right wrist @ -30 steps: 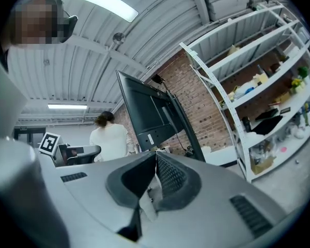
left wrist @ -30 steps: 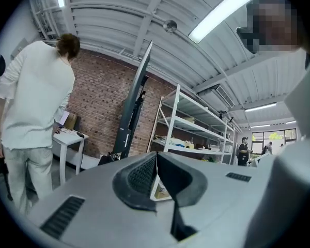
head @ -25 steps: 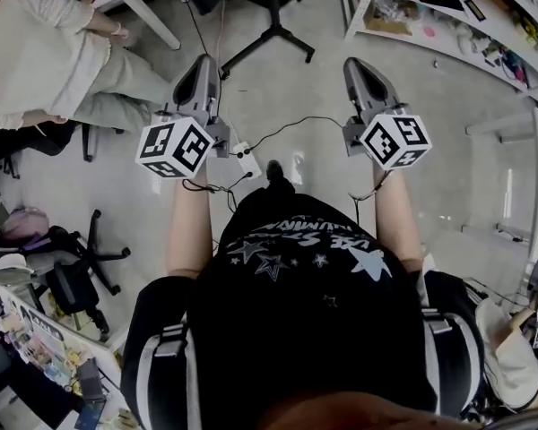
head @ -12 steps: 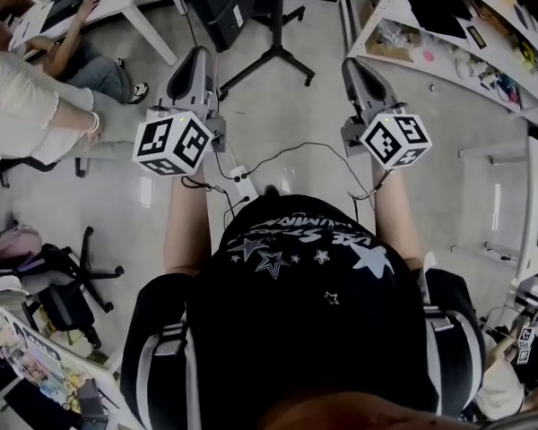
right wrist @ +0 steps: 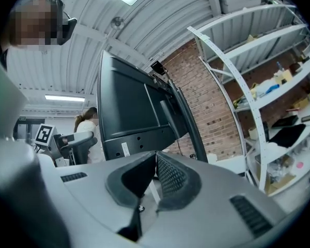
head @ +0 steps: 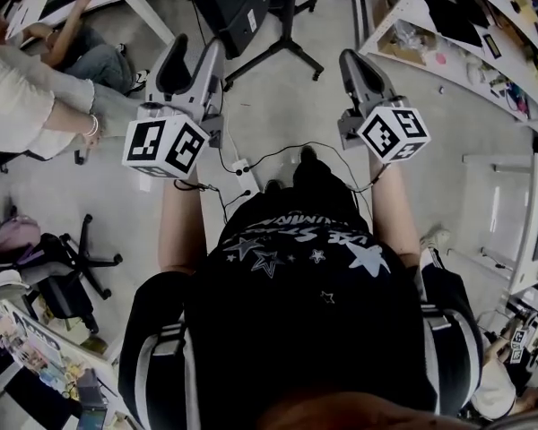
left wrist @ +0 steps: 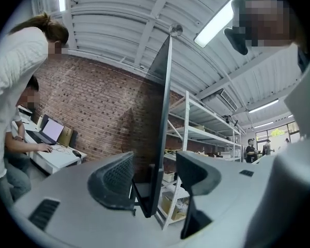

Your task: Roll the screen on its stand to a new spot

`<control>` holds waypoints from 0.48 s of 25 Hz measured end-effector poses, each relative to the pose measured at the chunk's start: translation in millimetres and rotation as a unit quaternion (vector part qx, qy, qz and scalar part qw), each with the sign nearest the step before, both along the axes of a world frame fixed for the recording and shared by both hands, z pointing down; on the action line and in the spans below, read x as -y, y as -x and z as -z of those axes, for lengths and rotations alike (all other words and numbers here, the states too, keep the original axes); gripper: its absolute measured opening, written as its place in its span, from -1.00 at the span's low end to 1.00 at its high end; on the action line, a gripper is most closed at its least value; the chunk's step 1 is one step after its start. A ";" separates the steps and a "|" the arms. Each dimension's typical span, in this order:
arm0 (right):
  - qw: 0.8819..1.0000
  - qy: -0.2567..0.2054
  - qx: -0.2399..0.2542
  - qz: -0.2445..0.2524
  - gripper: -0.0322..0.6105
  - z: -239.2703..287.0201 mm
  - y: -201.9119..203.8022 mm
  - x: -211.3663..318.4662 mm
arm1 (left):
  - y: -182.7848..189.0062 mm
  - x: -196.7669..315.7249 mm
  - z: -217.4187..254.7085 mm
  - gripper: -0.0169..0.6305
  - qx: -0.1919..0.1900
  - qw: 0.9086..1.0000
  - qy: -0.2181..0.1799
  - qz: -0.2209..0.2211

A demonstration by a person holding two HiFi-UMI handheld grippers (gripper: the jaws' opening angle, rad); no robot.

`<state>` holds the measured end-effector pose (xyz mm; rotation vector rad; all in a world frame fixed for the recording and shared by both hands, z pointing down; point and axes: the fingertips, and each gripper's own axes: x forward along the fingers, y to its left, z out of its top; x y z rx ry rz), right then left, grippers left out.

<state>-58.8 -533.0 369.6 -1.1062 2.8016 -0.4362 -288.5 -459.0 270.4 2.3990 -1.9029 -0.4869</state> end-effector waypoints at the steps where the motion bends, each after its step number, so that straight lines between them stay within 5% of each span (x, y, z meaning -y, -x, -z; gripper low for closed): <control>1: 1.000 0.002 0.003 0.002 -0.88 -1.1 0.1 6.9 | -3.0 2.2 3.5 -0.13 0.006 1.000 -0.003 -0.003; 12: 0.998 -0.017 0.029 0.059 -0.88 19.3 38.0 99.1 | -14.8 32.0 59.5 0.18 0.063 0.997 -0.031 0.037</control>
